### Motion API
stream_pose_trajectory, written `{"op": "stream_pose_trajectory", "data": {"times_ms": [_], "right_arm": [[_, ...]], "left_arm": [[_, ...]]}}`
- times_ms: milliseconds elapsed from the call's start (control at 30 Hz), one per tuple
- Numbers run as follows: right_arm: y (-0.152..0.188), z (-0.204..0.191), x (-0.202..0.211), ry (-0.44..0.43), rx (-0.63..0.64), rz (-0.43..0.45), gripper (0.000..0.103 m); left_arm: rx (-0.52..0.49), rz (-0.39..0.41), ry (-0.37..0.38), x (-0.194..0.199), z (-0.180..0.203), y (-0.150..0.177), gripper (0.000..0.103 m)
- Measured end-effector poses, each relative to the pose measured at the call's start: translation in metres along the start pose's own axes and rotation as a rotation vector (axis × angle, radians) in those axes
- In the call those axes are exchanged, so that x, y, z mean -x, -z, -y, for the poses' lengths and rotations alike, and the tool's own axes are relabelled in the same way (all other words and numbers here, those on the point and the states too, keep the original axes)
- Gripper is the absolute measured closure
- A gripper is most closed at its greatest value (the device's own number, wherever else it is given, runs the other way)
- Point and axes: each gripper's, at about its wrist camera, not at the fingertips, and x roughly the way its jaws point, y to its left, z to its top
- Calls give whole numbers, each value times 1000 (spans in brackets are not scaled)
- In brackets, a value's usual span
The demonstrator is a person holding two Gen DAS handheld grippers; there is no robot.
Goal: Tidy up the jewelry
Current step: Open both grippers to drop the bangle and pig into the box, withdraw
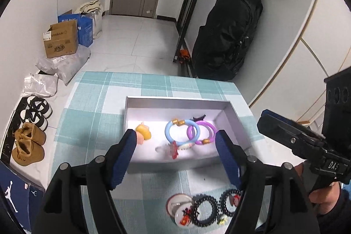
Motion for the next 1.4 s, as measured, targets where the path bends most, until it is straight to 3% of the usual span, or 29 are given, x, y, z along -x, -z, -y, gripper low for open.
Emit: {"op": "stream_pose_trajectory", "data": {"times_ms": [600,1067,1400], "right_arm": [[44,-11,38,113,50,-63,11],[90,-11,19,182,159,-305,12],[108,-26,7,221,278,-363,18]], "left_arm": [[7,-18,-68,28,10,41,28],[-4,-76,-103,35,14,74,24],[-15,-90,-110,32,11,79,24]]}}
